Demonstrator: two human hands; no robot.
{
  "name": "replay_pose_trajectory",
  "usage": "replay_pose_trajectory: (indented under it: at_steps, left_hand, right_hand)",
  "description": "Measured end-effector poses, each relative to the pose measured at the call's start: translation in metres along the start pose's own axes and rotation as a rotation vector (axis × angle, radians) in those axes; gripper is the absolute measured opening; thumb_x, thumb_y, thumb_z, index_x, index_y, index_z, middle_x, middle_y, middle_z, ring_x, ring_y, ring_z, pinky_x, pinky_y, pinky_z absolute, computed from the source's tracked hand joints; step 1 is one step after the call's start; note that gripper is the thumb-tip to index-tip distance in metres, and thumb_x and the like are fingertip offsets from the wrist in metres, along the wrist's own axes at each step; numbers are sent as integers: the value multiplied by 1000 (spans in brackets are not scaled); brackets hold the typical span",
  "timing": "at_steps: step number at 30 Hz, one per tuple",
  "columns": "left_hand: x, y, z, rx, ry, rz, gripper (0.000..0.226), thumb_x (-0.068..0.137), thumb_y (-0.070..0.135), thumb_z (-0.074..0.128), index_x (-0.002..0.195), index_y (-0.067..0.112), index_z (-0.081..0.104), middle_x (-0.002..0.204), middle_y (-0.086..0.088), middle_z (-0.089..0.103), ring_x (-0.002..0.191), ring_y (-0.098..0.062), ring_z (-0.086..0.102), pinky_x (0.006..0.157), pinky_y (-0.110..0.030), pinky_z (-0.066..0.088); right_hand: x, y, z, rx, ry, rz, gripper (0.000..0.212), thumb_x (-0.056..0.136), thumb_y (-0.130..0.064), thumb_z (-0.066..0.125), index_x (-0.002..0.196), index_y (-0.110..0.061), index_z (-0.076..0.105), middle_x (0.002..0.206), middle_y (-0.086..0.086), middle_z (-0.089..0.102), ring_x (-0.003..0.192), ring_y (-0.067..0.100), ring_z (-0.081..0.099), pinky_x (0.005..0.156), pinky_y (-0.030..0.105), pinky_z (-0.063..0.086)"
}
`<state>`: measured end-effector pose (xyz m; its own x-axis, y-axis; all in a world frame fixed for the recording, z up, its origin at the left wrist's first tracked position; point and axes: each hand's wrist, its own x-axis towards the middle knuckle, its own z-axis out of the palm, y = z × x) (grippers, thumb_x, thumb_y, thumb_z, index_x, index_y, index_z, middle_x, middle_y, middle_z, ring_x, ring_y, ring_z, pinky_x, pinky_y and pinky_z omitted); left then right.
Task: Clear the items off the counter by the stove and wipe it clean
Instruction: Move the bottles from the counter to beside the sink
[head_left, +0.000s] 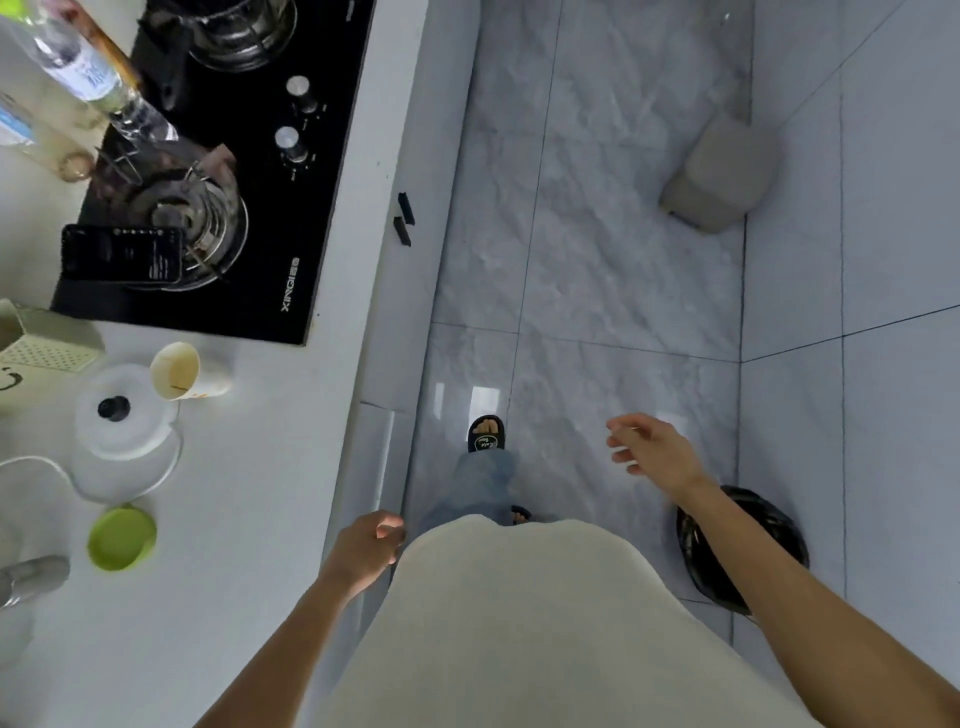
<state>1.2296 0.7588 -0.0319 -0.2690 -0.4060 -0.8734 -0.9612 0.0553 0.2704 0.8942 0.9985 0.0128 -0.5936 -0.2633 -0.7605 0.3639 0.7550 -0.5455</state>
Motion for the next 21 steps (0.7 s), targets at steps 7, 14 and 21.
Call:
replay_pose_trajectory:
  at_steps: [7,14,21]
  left_hand:
    - [64,133,-58,52,-18,137,18,101,27,59,111,27,74,111,-2,76,95,-22,74,91,-38,62]
    - [106,279,-92,17,-69,299,19,101,34,56,115,38,68,113,9,73,93,-10,74,76,-20,52]
    - [146,375,-105,35,-70,315,21,102,29,59,119,30,70,108,2,76,94,-15,75,91,-30,59]
  right_hand:
    - [36,6,-17,94,41,182,15,105,-18,58,112,-10,68,97,12,71,76,25,64,62,30,47]
    - [60,33,-47,102,46,396,13,103,-16,59,100,-13,70,71,2,65,54,14,51,52,20,37]
    - [125,-16,-105,51,19,393,22,103,-11,54,88,-18,68,72,3,65,54,10,55,52,20,44]
